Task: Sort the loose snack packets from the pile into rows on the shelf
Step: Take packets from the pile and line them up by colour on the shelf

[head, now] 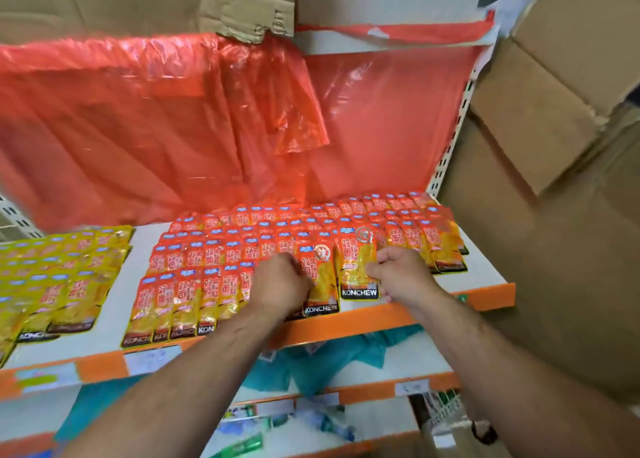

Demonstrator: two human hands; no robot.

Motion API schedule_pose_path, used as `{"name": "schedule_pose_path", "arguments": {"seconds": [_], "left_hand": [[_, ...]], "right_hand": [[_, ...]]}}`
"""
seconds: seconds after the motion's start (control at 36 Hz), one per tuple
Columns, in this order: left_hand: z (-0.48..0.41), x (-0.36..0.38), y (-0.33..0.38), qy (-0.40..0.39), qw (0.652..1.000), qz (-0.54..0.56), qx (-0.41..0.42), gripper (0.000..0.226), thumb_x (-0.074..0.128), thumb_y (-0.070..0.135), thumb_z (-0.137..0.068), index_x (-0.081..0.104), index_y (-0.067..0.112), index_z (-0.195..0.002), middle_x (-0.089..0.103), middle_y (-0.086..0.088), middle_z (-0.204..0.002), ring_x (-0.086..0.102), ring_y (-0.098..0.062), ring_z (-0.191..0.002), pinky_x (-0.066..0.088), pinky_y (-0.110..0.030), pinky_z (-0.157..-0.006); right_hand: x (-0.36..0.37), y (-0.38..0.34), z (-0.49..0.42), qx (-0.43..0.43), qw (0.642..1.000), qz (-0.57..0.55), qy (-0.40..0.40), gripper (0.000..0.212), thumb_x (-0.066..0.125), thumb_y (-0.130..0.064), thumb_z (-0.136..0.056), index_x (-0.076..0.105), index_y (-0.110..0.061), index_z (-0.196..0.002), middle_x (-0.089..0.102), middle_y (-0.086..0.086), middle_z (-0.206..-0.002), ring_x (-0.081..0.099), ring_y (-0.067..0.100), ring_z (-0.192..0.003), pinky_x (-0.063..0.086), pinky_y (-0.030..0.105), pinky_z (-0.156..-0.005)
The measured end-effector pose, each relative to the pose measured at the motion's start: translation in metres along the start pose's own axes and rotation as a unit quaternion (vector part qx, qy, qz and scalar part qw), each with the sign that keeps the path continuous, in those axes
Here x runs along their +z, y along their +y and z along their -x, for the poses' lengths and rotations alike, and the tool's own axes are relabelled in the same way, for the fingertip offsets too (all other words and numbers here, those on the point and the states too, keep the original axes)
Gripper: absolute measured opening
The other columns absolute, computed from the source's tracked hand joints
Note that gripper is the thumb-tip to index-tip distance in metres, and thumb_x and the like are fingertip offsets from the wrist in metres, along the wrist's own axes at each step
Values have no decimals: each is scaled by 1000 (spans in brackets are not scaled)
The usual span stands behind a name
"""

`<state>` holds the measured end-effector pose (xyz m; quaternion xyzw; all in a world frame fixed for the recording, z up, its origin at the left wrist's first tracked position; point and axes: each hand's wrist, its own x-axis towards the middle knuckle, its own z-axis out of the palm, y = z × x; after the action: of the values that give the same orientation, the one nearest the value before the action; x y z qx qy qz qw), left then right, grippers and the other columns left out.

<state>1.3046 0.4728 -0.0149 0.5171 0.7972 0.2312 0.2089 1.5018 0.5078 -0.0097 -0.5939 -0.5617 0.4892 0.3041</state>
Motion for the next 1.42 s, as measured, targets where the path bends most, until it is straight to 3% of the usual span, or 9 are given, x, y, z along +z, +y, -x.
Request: {"name": "schedule_pose_path", "arguments": {"seconds": [0.11,0.25,0.58,0.69,0.78,0.92,1.19,1.33,1.42], "left_hand": [[5,4,-1,23,998,-47,17,11,74,22,-77,67,13,-77,68,-3,-73,60,-19,-66,43,-25,-58],[7,7,-3,30,997,-68,36,13,70,26,-79,65,13,-79,69,-4,-76,63,-21,-69,53,-30,-64],[9,-12,-19,116,979,-111,129,26,58,35,-88,62,14,-104,63,-6,-96,57,-26,-88,42,-32,-66],[-4,-20,-30,143,959,-149,194,24,59,34,-84,66,14,-96,65,-7,-92,55,-29,-87,43,-36,-72],[-12,-25,-34,135,956,-154,210,27,59,36,-83,67,15,-99,67,-6,-93,56,-28,-88,44,-37,-77],[-20,-30,-39,116,953,-161,229,30,59,37,-85,66,16,-105,64,-6,-96,55,-28,-94,42,-37,-82],[-26,-29,-49,83,949,-137,271,26,61,33,-83,68,15,-100,65,-9,-93,57,-32,-93,47,-40,-79],[-15,-30,-51,69,945,-153,281,30,59,35,-85,68,17,-108,65,-6,-99,56,-27,-96,47,-37,-81],[-4,-31,-50,67,946,-166,269,34,55,39,-87,66,19,-113,65,-3,-103,54,-24,-98,46,-37,-82]], "right_hand": [[-1,3,-7,8,1000,-1,-23,21,65,-8,-91,55,11,-94,43,12,-76,39,21,-57,35,26,-43],[0,4,-13,4,998,33,-50,16,63,-10,-92,51,-9,-82,41,10,-68,40,22,-58,38,24,-42],[25,6,-24,27,993,94,-58,30,63,-11,-92,41,7,-79,34,11,-69,33,20,-54,28,27,-42],[38,2,-22,31,990,131,-45,30,64,-14,-92,42,-14,-72,38,8,-61,39,21,-48,34,28,-44],[44,-4,-20,35,983,178,-27,35,64,-15,-91,41,-14,-64,47,5,-49,49,23,-44,42,30,-46],[51,-15,-13,22,959,281,-16,34,59,-17,-90,54,-8,-58,69,17,-61,62,26,-49,48,27,-46],[63,-16,-9,41,927,370,43,40,59,-24,-85,61,-11,-48,54,0,-39,59,12,-44,53,25,-58],[70,-23,-3,40,911,403,75,31,62,-17,-86,51,-13,-58,53,0,-59,48,13,-52,30,20,-42],[69,-22,0,25,901,426,81,24,62,-16,-86,55,-14,-63,59,1,-66,54,17,-58,33,20,-43]]}}
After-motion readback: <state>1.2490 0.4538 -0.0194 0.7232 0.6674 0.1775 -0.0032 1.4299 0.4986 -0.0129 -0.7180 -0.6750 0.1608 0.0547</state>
